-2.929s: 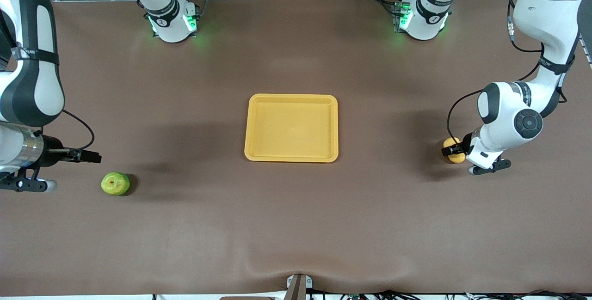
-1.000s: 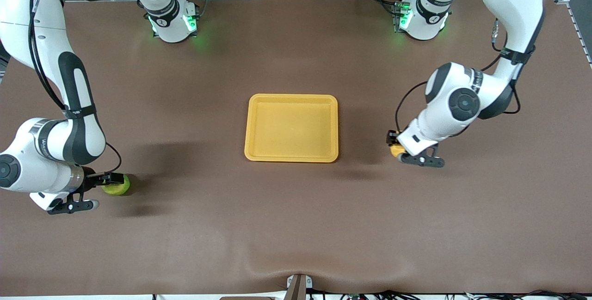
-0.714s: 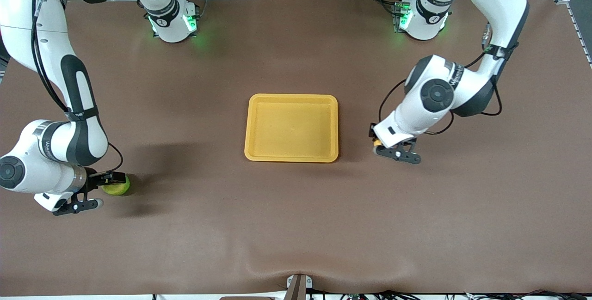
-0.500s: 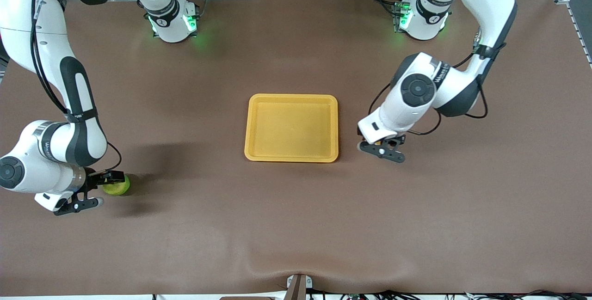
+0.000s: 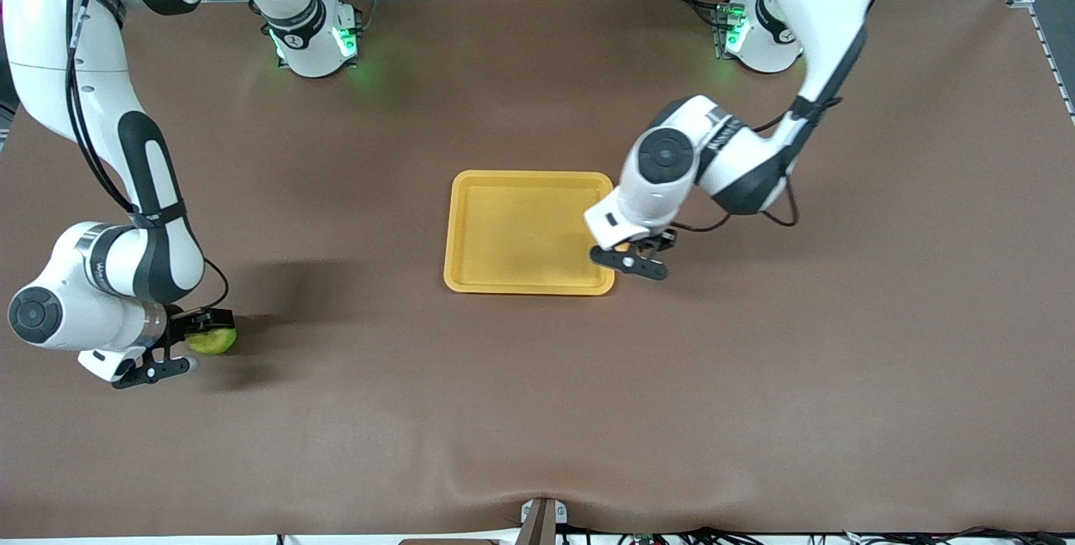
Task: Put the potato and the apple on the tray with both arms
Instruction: 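Carry the potato to the tray with the left gripper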
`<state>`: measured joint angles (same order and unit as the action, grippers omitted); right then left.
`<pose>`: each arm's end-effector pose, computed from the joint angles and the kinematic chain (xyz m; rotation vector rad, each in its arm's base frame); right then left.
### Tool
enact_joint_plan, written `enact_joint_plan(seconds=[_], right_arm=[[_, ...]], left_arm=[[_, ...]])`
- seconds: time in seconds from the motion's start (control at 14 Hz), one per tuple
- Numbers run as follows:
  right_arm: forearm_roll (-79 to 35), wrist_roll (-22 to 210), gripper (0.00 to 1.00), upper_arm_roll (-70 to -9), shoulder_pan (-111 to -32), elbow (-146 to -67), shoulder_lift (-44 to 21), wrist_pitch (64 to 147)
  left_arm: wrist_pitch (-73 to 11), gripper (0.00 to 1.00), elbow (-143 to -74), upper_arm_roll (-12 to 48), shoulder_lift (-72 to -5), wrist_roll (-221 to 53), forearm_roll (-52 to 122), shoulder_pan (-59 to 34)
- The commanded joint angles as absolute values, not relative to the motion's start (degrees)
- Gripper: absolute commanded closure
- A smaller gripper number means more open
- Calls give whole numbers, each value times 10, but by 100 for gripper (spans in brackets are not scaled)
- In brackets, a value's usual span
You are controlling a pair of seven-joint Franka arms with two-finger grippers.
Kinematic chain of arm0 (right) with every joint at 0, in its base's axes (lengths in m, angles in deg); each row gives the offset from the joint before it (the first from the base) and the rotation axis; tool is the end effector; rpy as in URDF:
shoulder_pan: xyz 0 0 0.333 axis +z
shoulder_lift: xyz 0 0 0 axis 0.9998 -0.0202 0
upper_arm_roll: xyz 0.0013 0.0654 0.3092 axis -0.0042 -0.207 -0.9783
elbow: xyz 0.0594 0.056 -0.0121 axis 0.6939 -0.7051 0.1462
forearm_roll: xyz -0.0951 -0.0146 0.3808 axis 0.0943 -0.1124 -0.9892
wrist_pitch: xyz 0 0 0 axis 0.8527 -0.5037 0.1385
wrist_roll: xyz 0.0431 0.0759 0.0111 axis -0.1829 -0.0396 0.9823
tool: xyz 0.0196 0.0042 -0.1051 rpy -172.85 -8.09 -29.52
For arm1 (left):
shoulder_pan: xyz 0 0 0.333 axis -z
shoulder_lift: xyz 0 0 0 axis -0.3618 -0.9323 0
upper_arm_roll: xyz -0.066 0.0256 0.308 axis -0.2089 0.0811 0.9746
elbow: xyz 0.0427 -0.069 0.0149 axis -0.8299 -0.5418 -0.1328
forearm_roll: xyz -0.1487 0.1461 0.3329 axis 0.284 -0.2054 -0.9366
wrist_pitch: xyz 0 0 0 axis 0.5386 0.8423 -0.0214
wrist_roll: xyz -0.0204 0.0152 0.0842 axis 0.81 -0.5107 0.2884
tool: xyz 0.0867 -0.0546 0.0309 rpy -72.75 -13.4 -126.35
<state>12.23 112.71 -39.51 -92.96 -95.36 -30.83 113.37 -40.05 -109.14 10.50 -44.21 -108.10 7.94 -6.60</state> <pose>0.6887 -0.1043 0.2086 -3.1090 -0.3800 0.1869 0.5234 -0.3976 0.2811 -3.0751 0.4713 0.0189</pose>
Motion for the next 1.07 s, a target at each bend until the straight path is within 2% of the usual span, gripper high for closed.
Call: enact_joint_plan(seconds=[0.0, 0.21, 0.29, 0.36, 0.5, 0.79, 1.0], right_arm=[[118, 1147, 5, -403, -938, -978, -307, 1165], [117, 1161, 73, -403, -938, -973, -305, 1159], [115, 1161, 89, -404, -938, -971, -305, 1156], [115, 1161, 100, -404, -938, -969, -303, 1151], [115, 1160, 100, -404, -934, -953, -300, 1130], [115, 1157, 100, -404, -931, -872, -299, 1014], [114, 1155, 100, -406, -928, -859, -287, 989]], left_arm=[[-381, 93, -1043, 111, -489, -1135, 41, -31], [-381, 93, -1027, 116, -508, -1171, 33, -9], [-381, 92, -1025, 117, -512, -1181, 32, -2], [-381, 91, -1019, 122, -515, -1194, 30, 8], [-381, 90, -1015, 139, -519, -1217, 30, 29], [-381, 83, -1014, 154, -533, -1269, 27, 47], [-381, 77, -1015, 154, -537, -1270, 20, 47]])
